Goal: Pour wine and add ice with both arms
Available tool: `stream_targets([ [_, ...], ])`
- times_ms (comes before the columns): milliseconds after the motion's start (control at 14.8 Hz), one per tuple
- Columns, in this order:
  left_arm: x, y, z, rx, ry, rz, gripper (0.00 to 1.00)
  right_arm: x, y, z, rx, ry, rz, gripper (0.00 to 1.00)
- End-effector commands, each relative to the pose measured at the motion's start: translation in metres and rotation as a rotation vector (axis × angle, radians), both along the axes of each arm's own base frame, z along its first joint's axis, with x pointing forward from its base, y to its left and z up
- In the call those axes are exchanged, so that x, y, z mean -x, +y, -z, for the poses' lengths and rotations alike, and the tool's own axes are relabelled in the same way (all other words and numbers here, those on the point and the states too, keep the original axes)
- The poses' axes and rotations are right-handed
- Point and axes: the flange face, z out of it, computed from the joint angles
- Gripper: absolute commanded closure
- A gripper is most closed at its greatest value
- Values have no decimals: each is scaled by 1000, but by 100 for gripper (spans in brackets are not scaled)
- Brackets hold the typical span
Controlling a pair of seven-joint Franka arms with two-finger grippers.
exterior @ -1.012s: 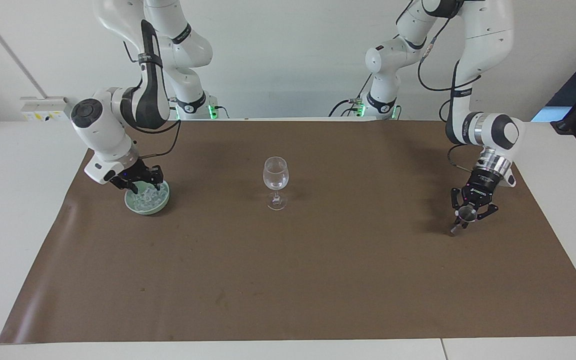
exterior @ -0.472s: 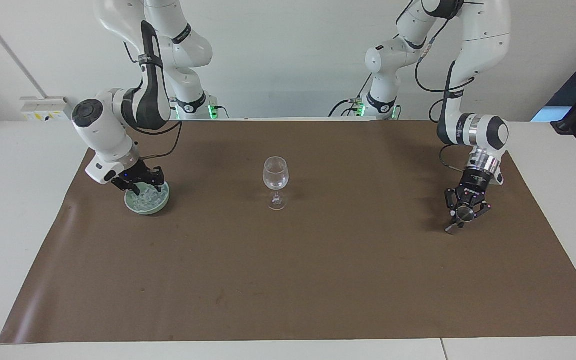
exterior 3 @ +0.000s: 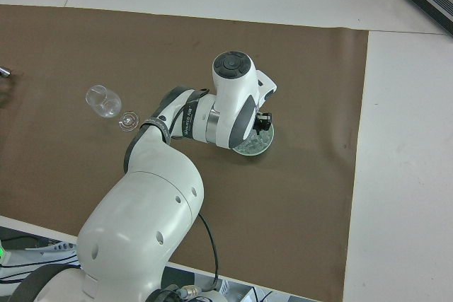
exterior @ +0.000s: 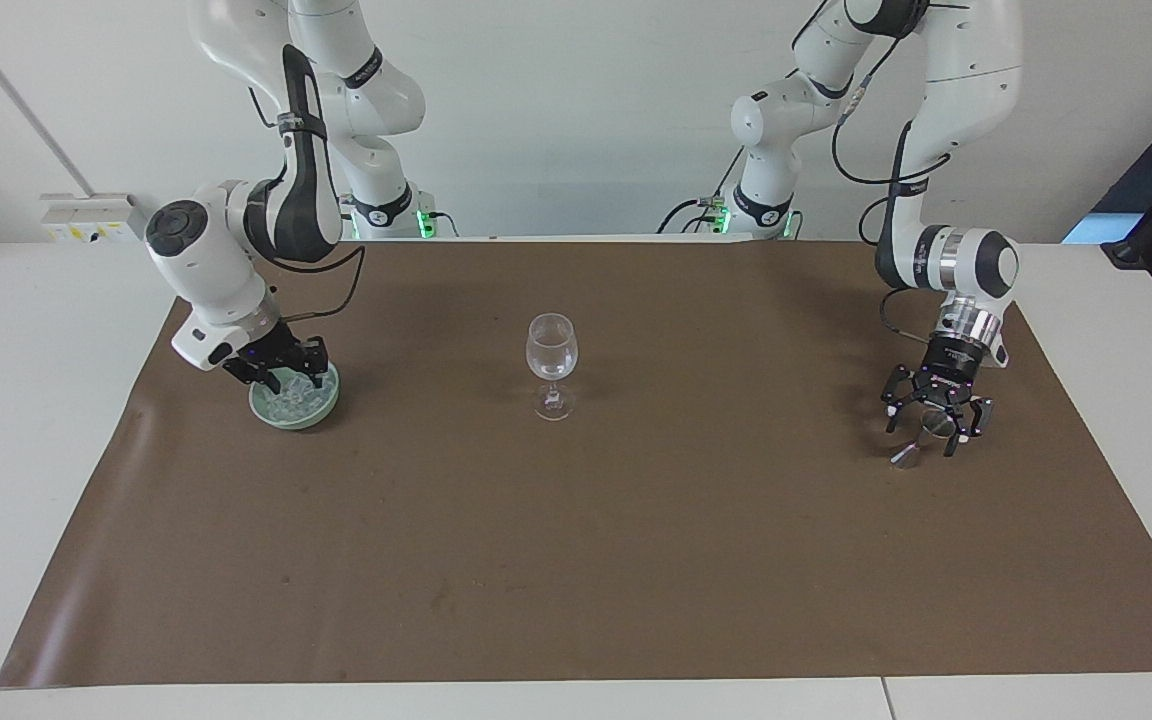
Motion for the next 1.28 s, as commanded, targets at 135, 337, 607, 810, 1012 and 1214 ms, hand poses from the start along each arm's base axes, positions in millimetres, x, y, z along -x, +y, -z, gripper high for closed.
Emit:
stream_targets([
  [135,16,6,-8,-105,14,122,0,1,-2,2,-17,-9,27,45],
  [337,20,25,-18,-198,17,240,0,1,-2,2,-18,-4,25,50],
  [607,10,51,-45,-318,18,426,0,3,-10,4,-19,2,24,56],
  [810,-17,54,-80,-493,55,595,0,4,-11,4,-20,4,13,60],
  [1012,-43,62,-130,-650,29,747,0,5,-12,4,-21,8,14,64],
  [1214,-70,46,-183,-829,22,954,0,5,-11,5,-22,10,14,64],
])
